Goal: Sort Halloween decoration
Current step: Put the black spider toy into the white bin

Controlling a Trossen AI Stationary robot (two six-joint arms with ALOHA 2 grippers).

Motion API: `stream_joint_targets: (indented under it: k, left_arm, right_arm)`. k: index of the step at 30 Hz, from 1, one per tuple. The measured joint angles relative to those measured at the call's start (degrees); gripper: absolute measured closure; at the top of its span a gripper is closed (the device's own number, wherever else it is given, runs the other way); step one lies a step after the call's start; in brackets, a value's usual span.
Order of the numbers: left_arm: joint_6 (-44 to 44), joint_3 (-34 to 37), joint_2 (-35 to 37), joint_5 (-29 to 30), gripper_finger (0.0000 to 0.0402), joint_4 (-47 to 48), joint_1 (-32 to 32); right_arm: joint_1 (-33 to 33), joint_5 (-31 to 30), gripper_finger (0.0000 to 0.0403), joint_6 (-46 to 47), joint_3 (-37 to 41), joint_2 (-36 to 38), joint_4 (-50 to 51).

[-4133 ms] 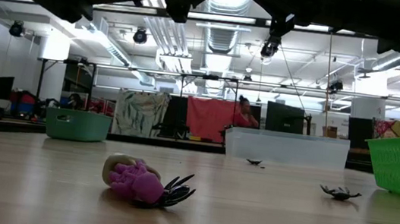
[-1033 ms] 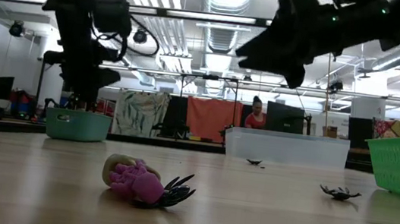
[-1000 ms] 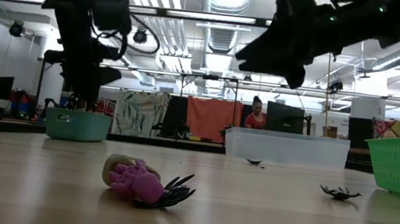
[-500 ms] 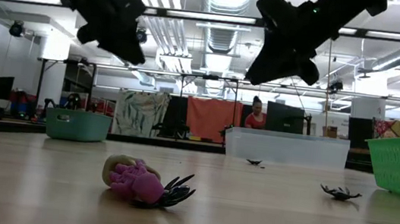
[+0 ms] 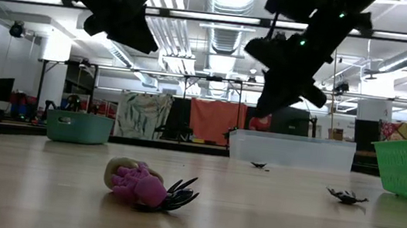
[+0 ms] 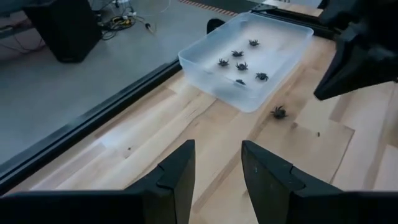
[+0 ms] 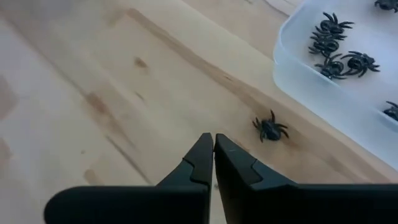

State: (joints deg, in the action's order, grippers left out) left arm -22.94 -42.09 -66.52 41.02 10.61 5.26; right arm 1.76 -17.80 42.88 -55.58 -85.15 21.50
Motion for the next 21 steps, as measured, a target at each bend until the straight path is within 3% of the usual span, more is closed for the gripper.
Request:
stream_joint_targets:
  k: [21]
  left_arm:
    - [0.00, 0.22, -0.02, 0.19, 0.0287, 0.11, 0.00]
  right_arm:
    - [3.08, -3.59, 0.0394, 0.52, -5.96, -15.25, 6.80]
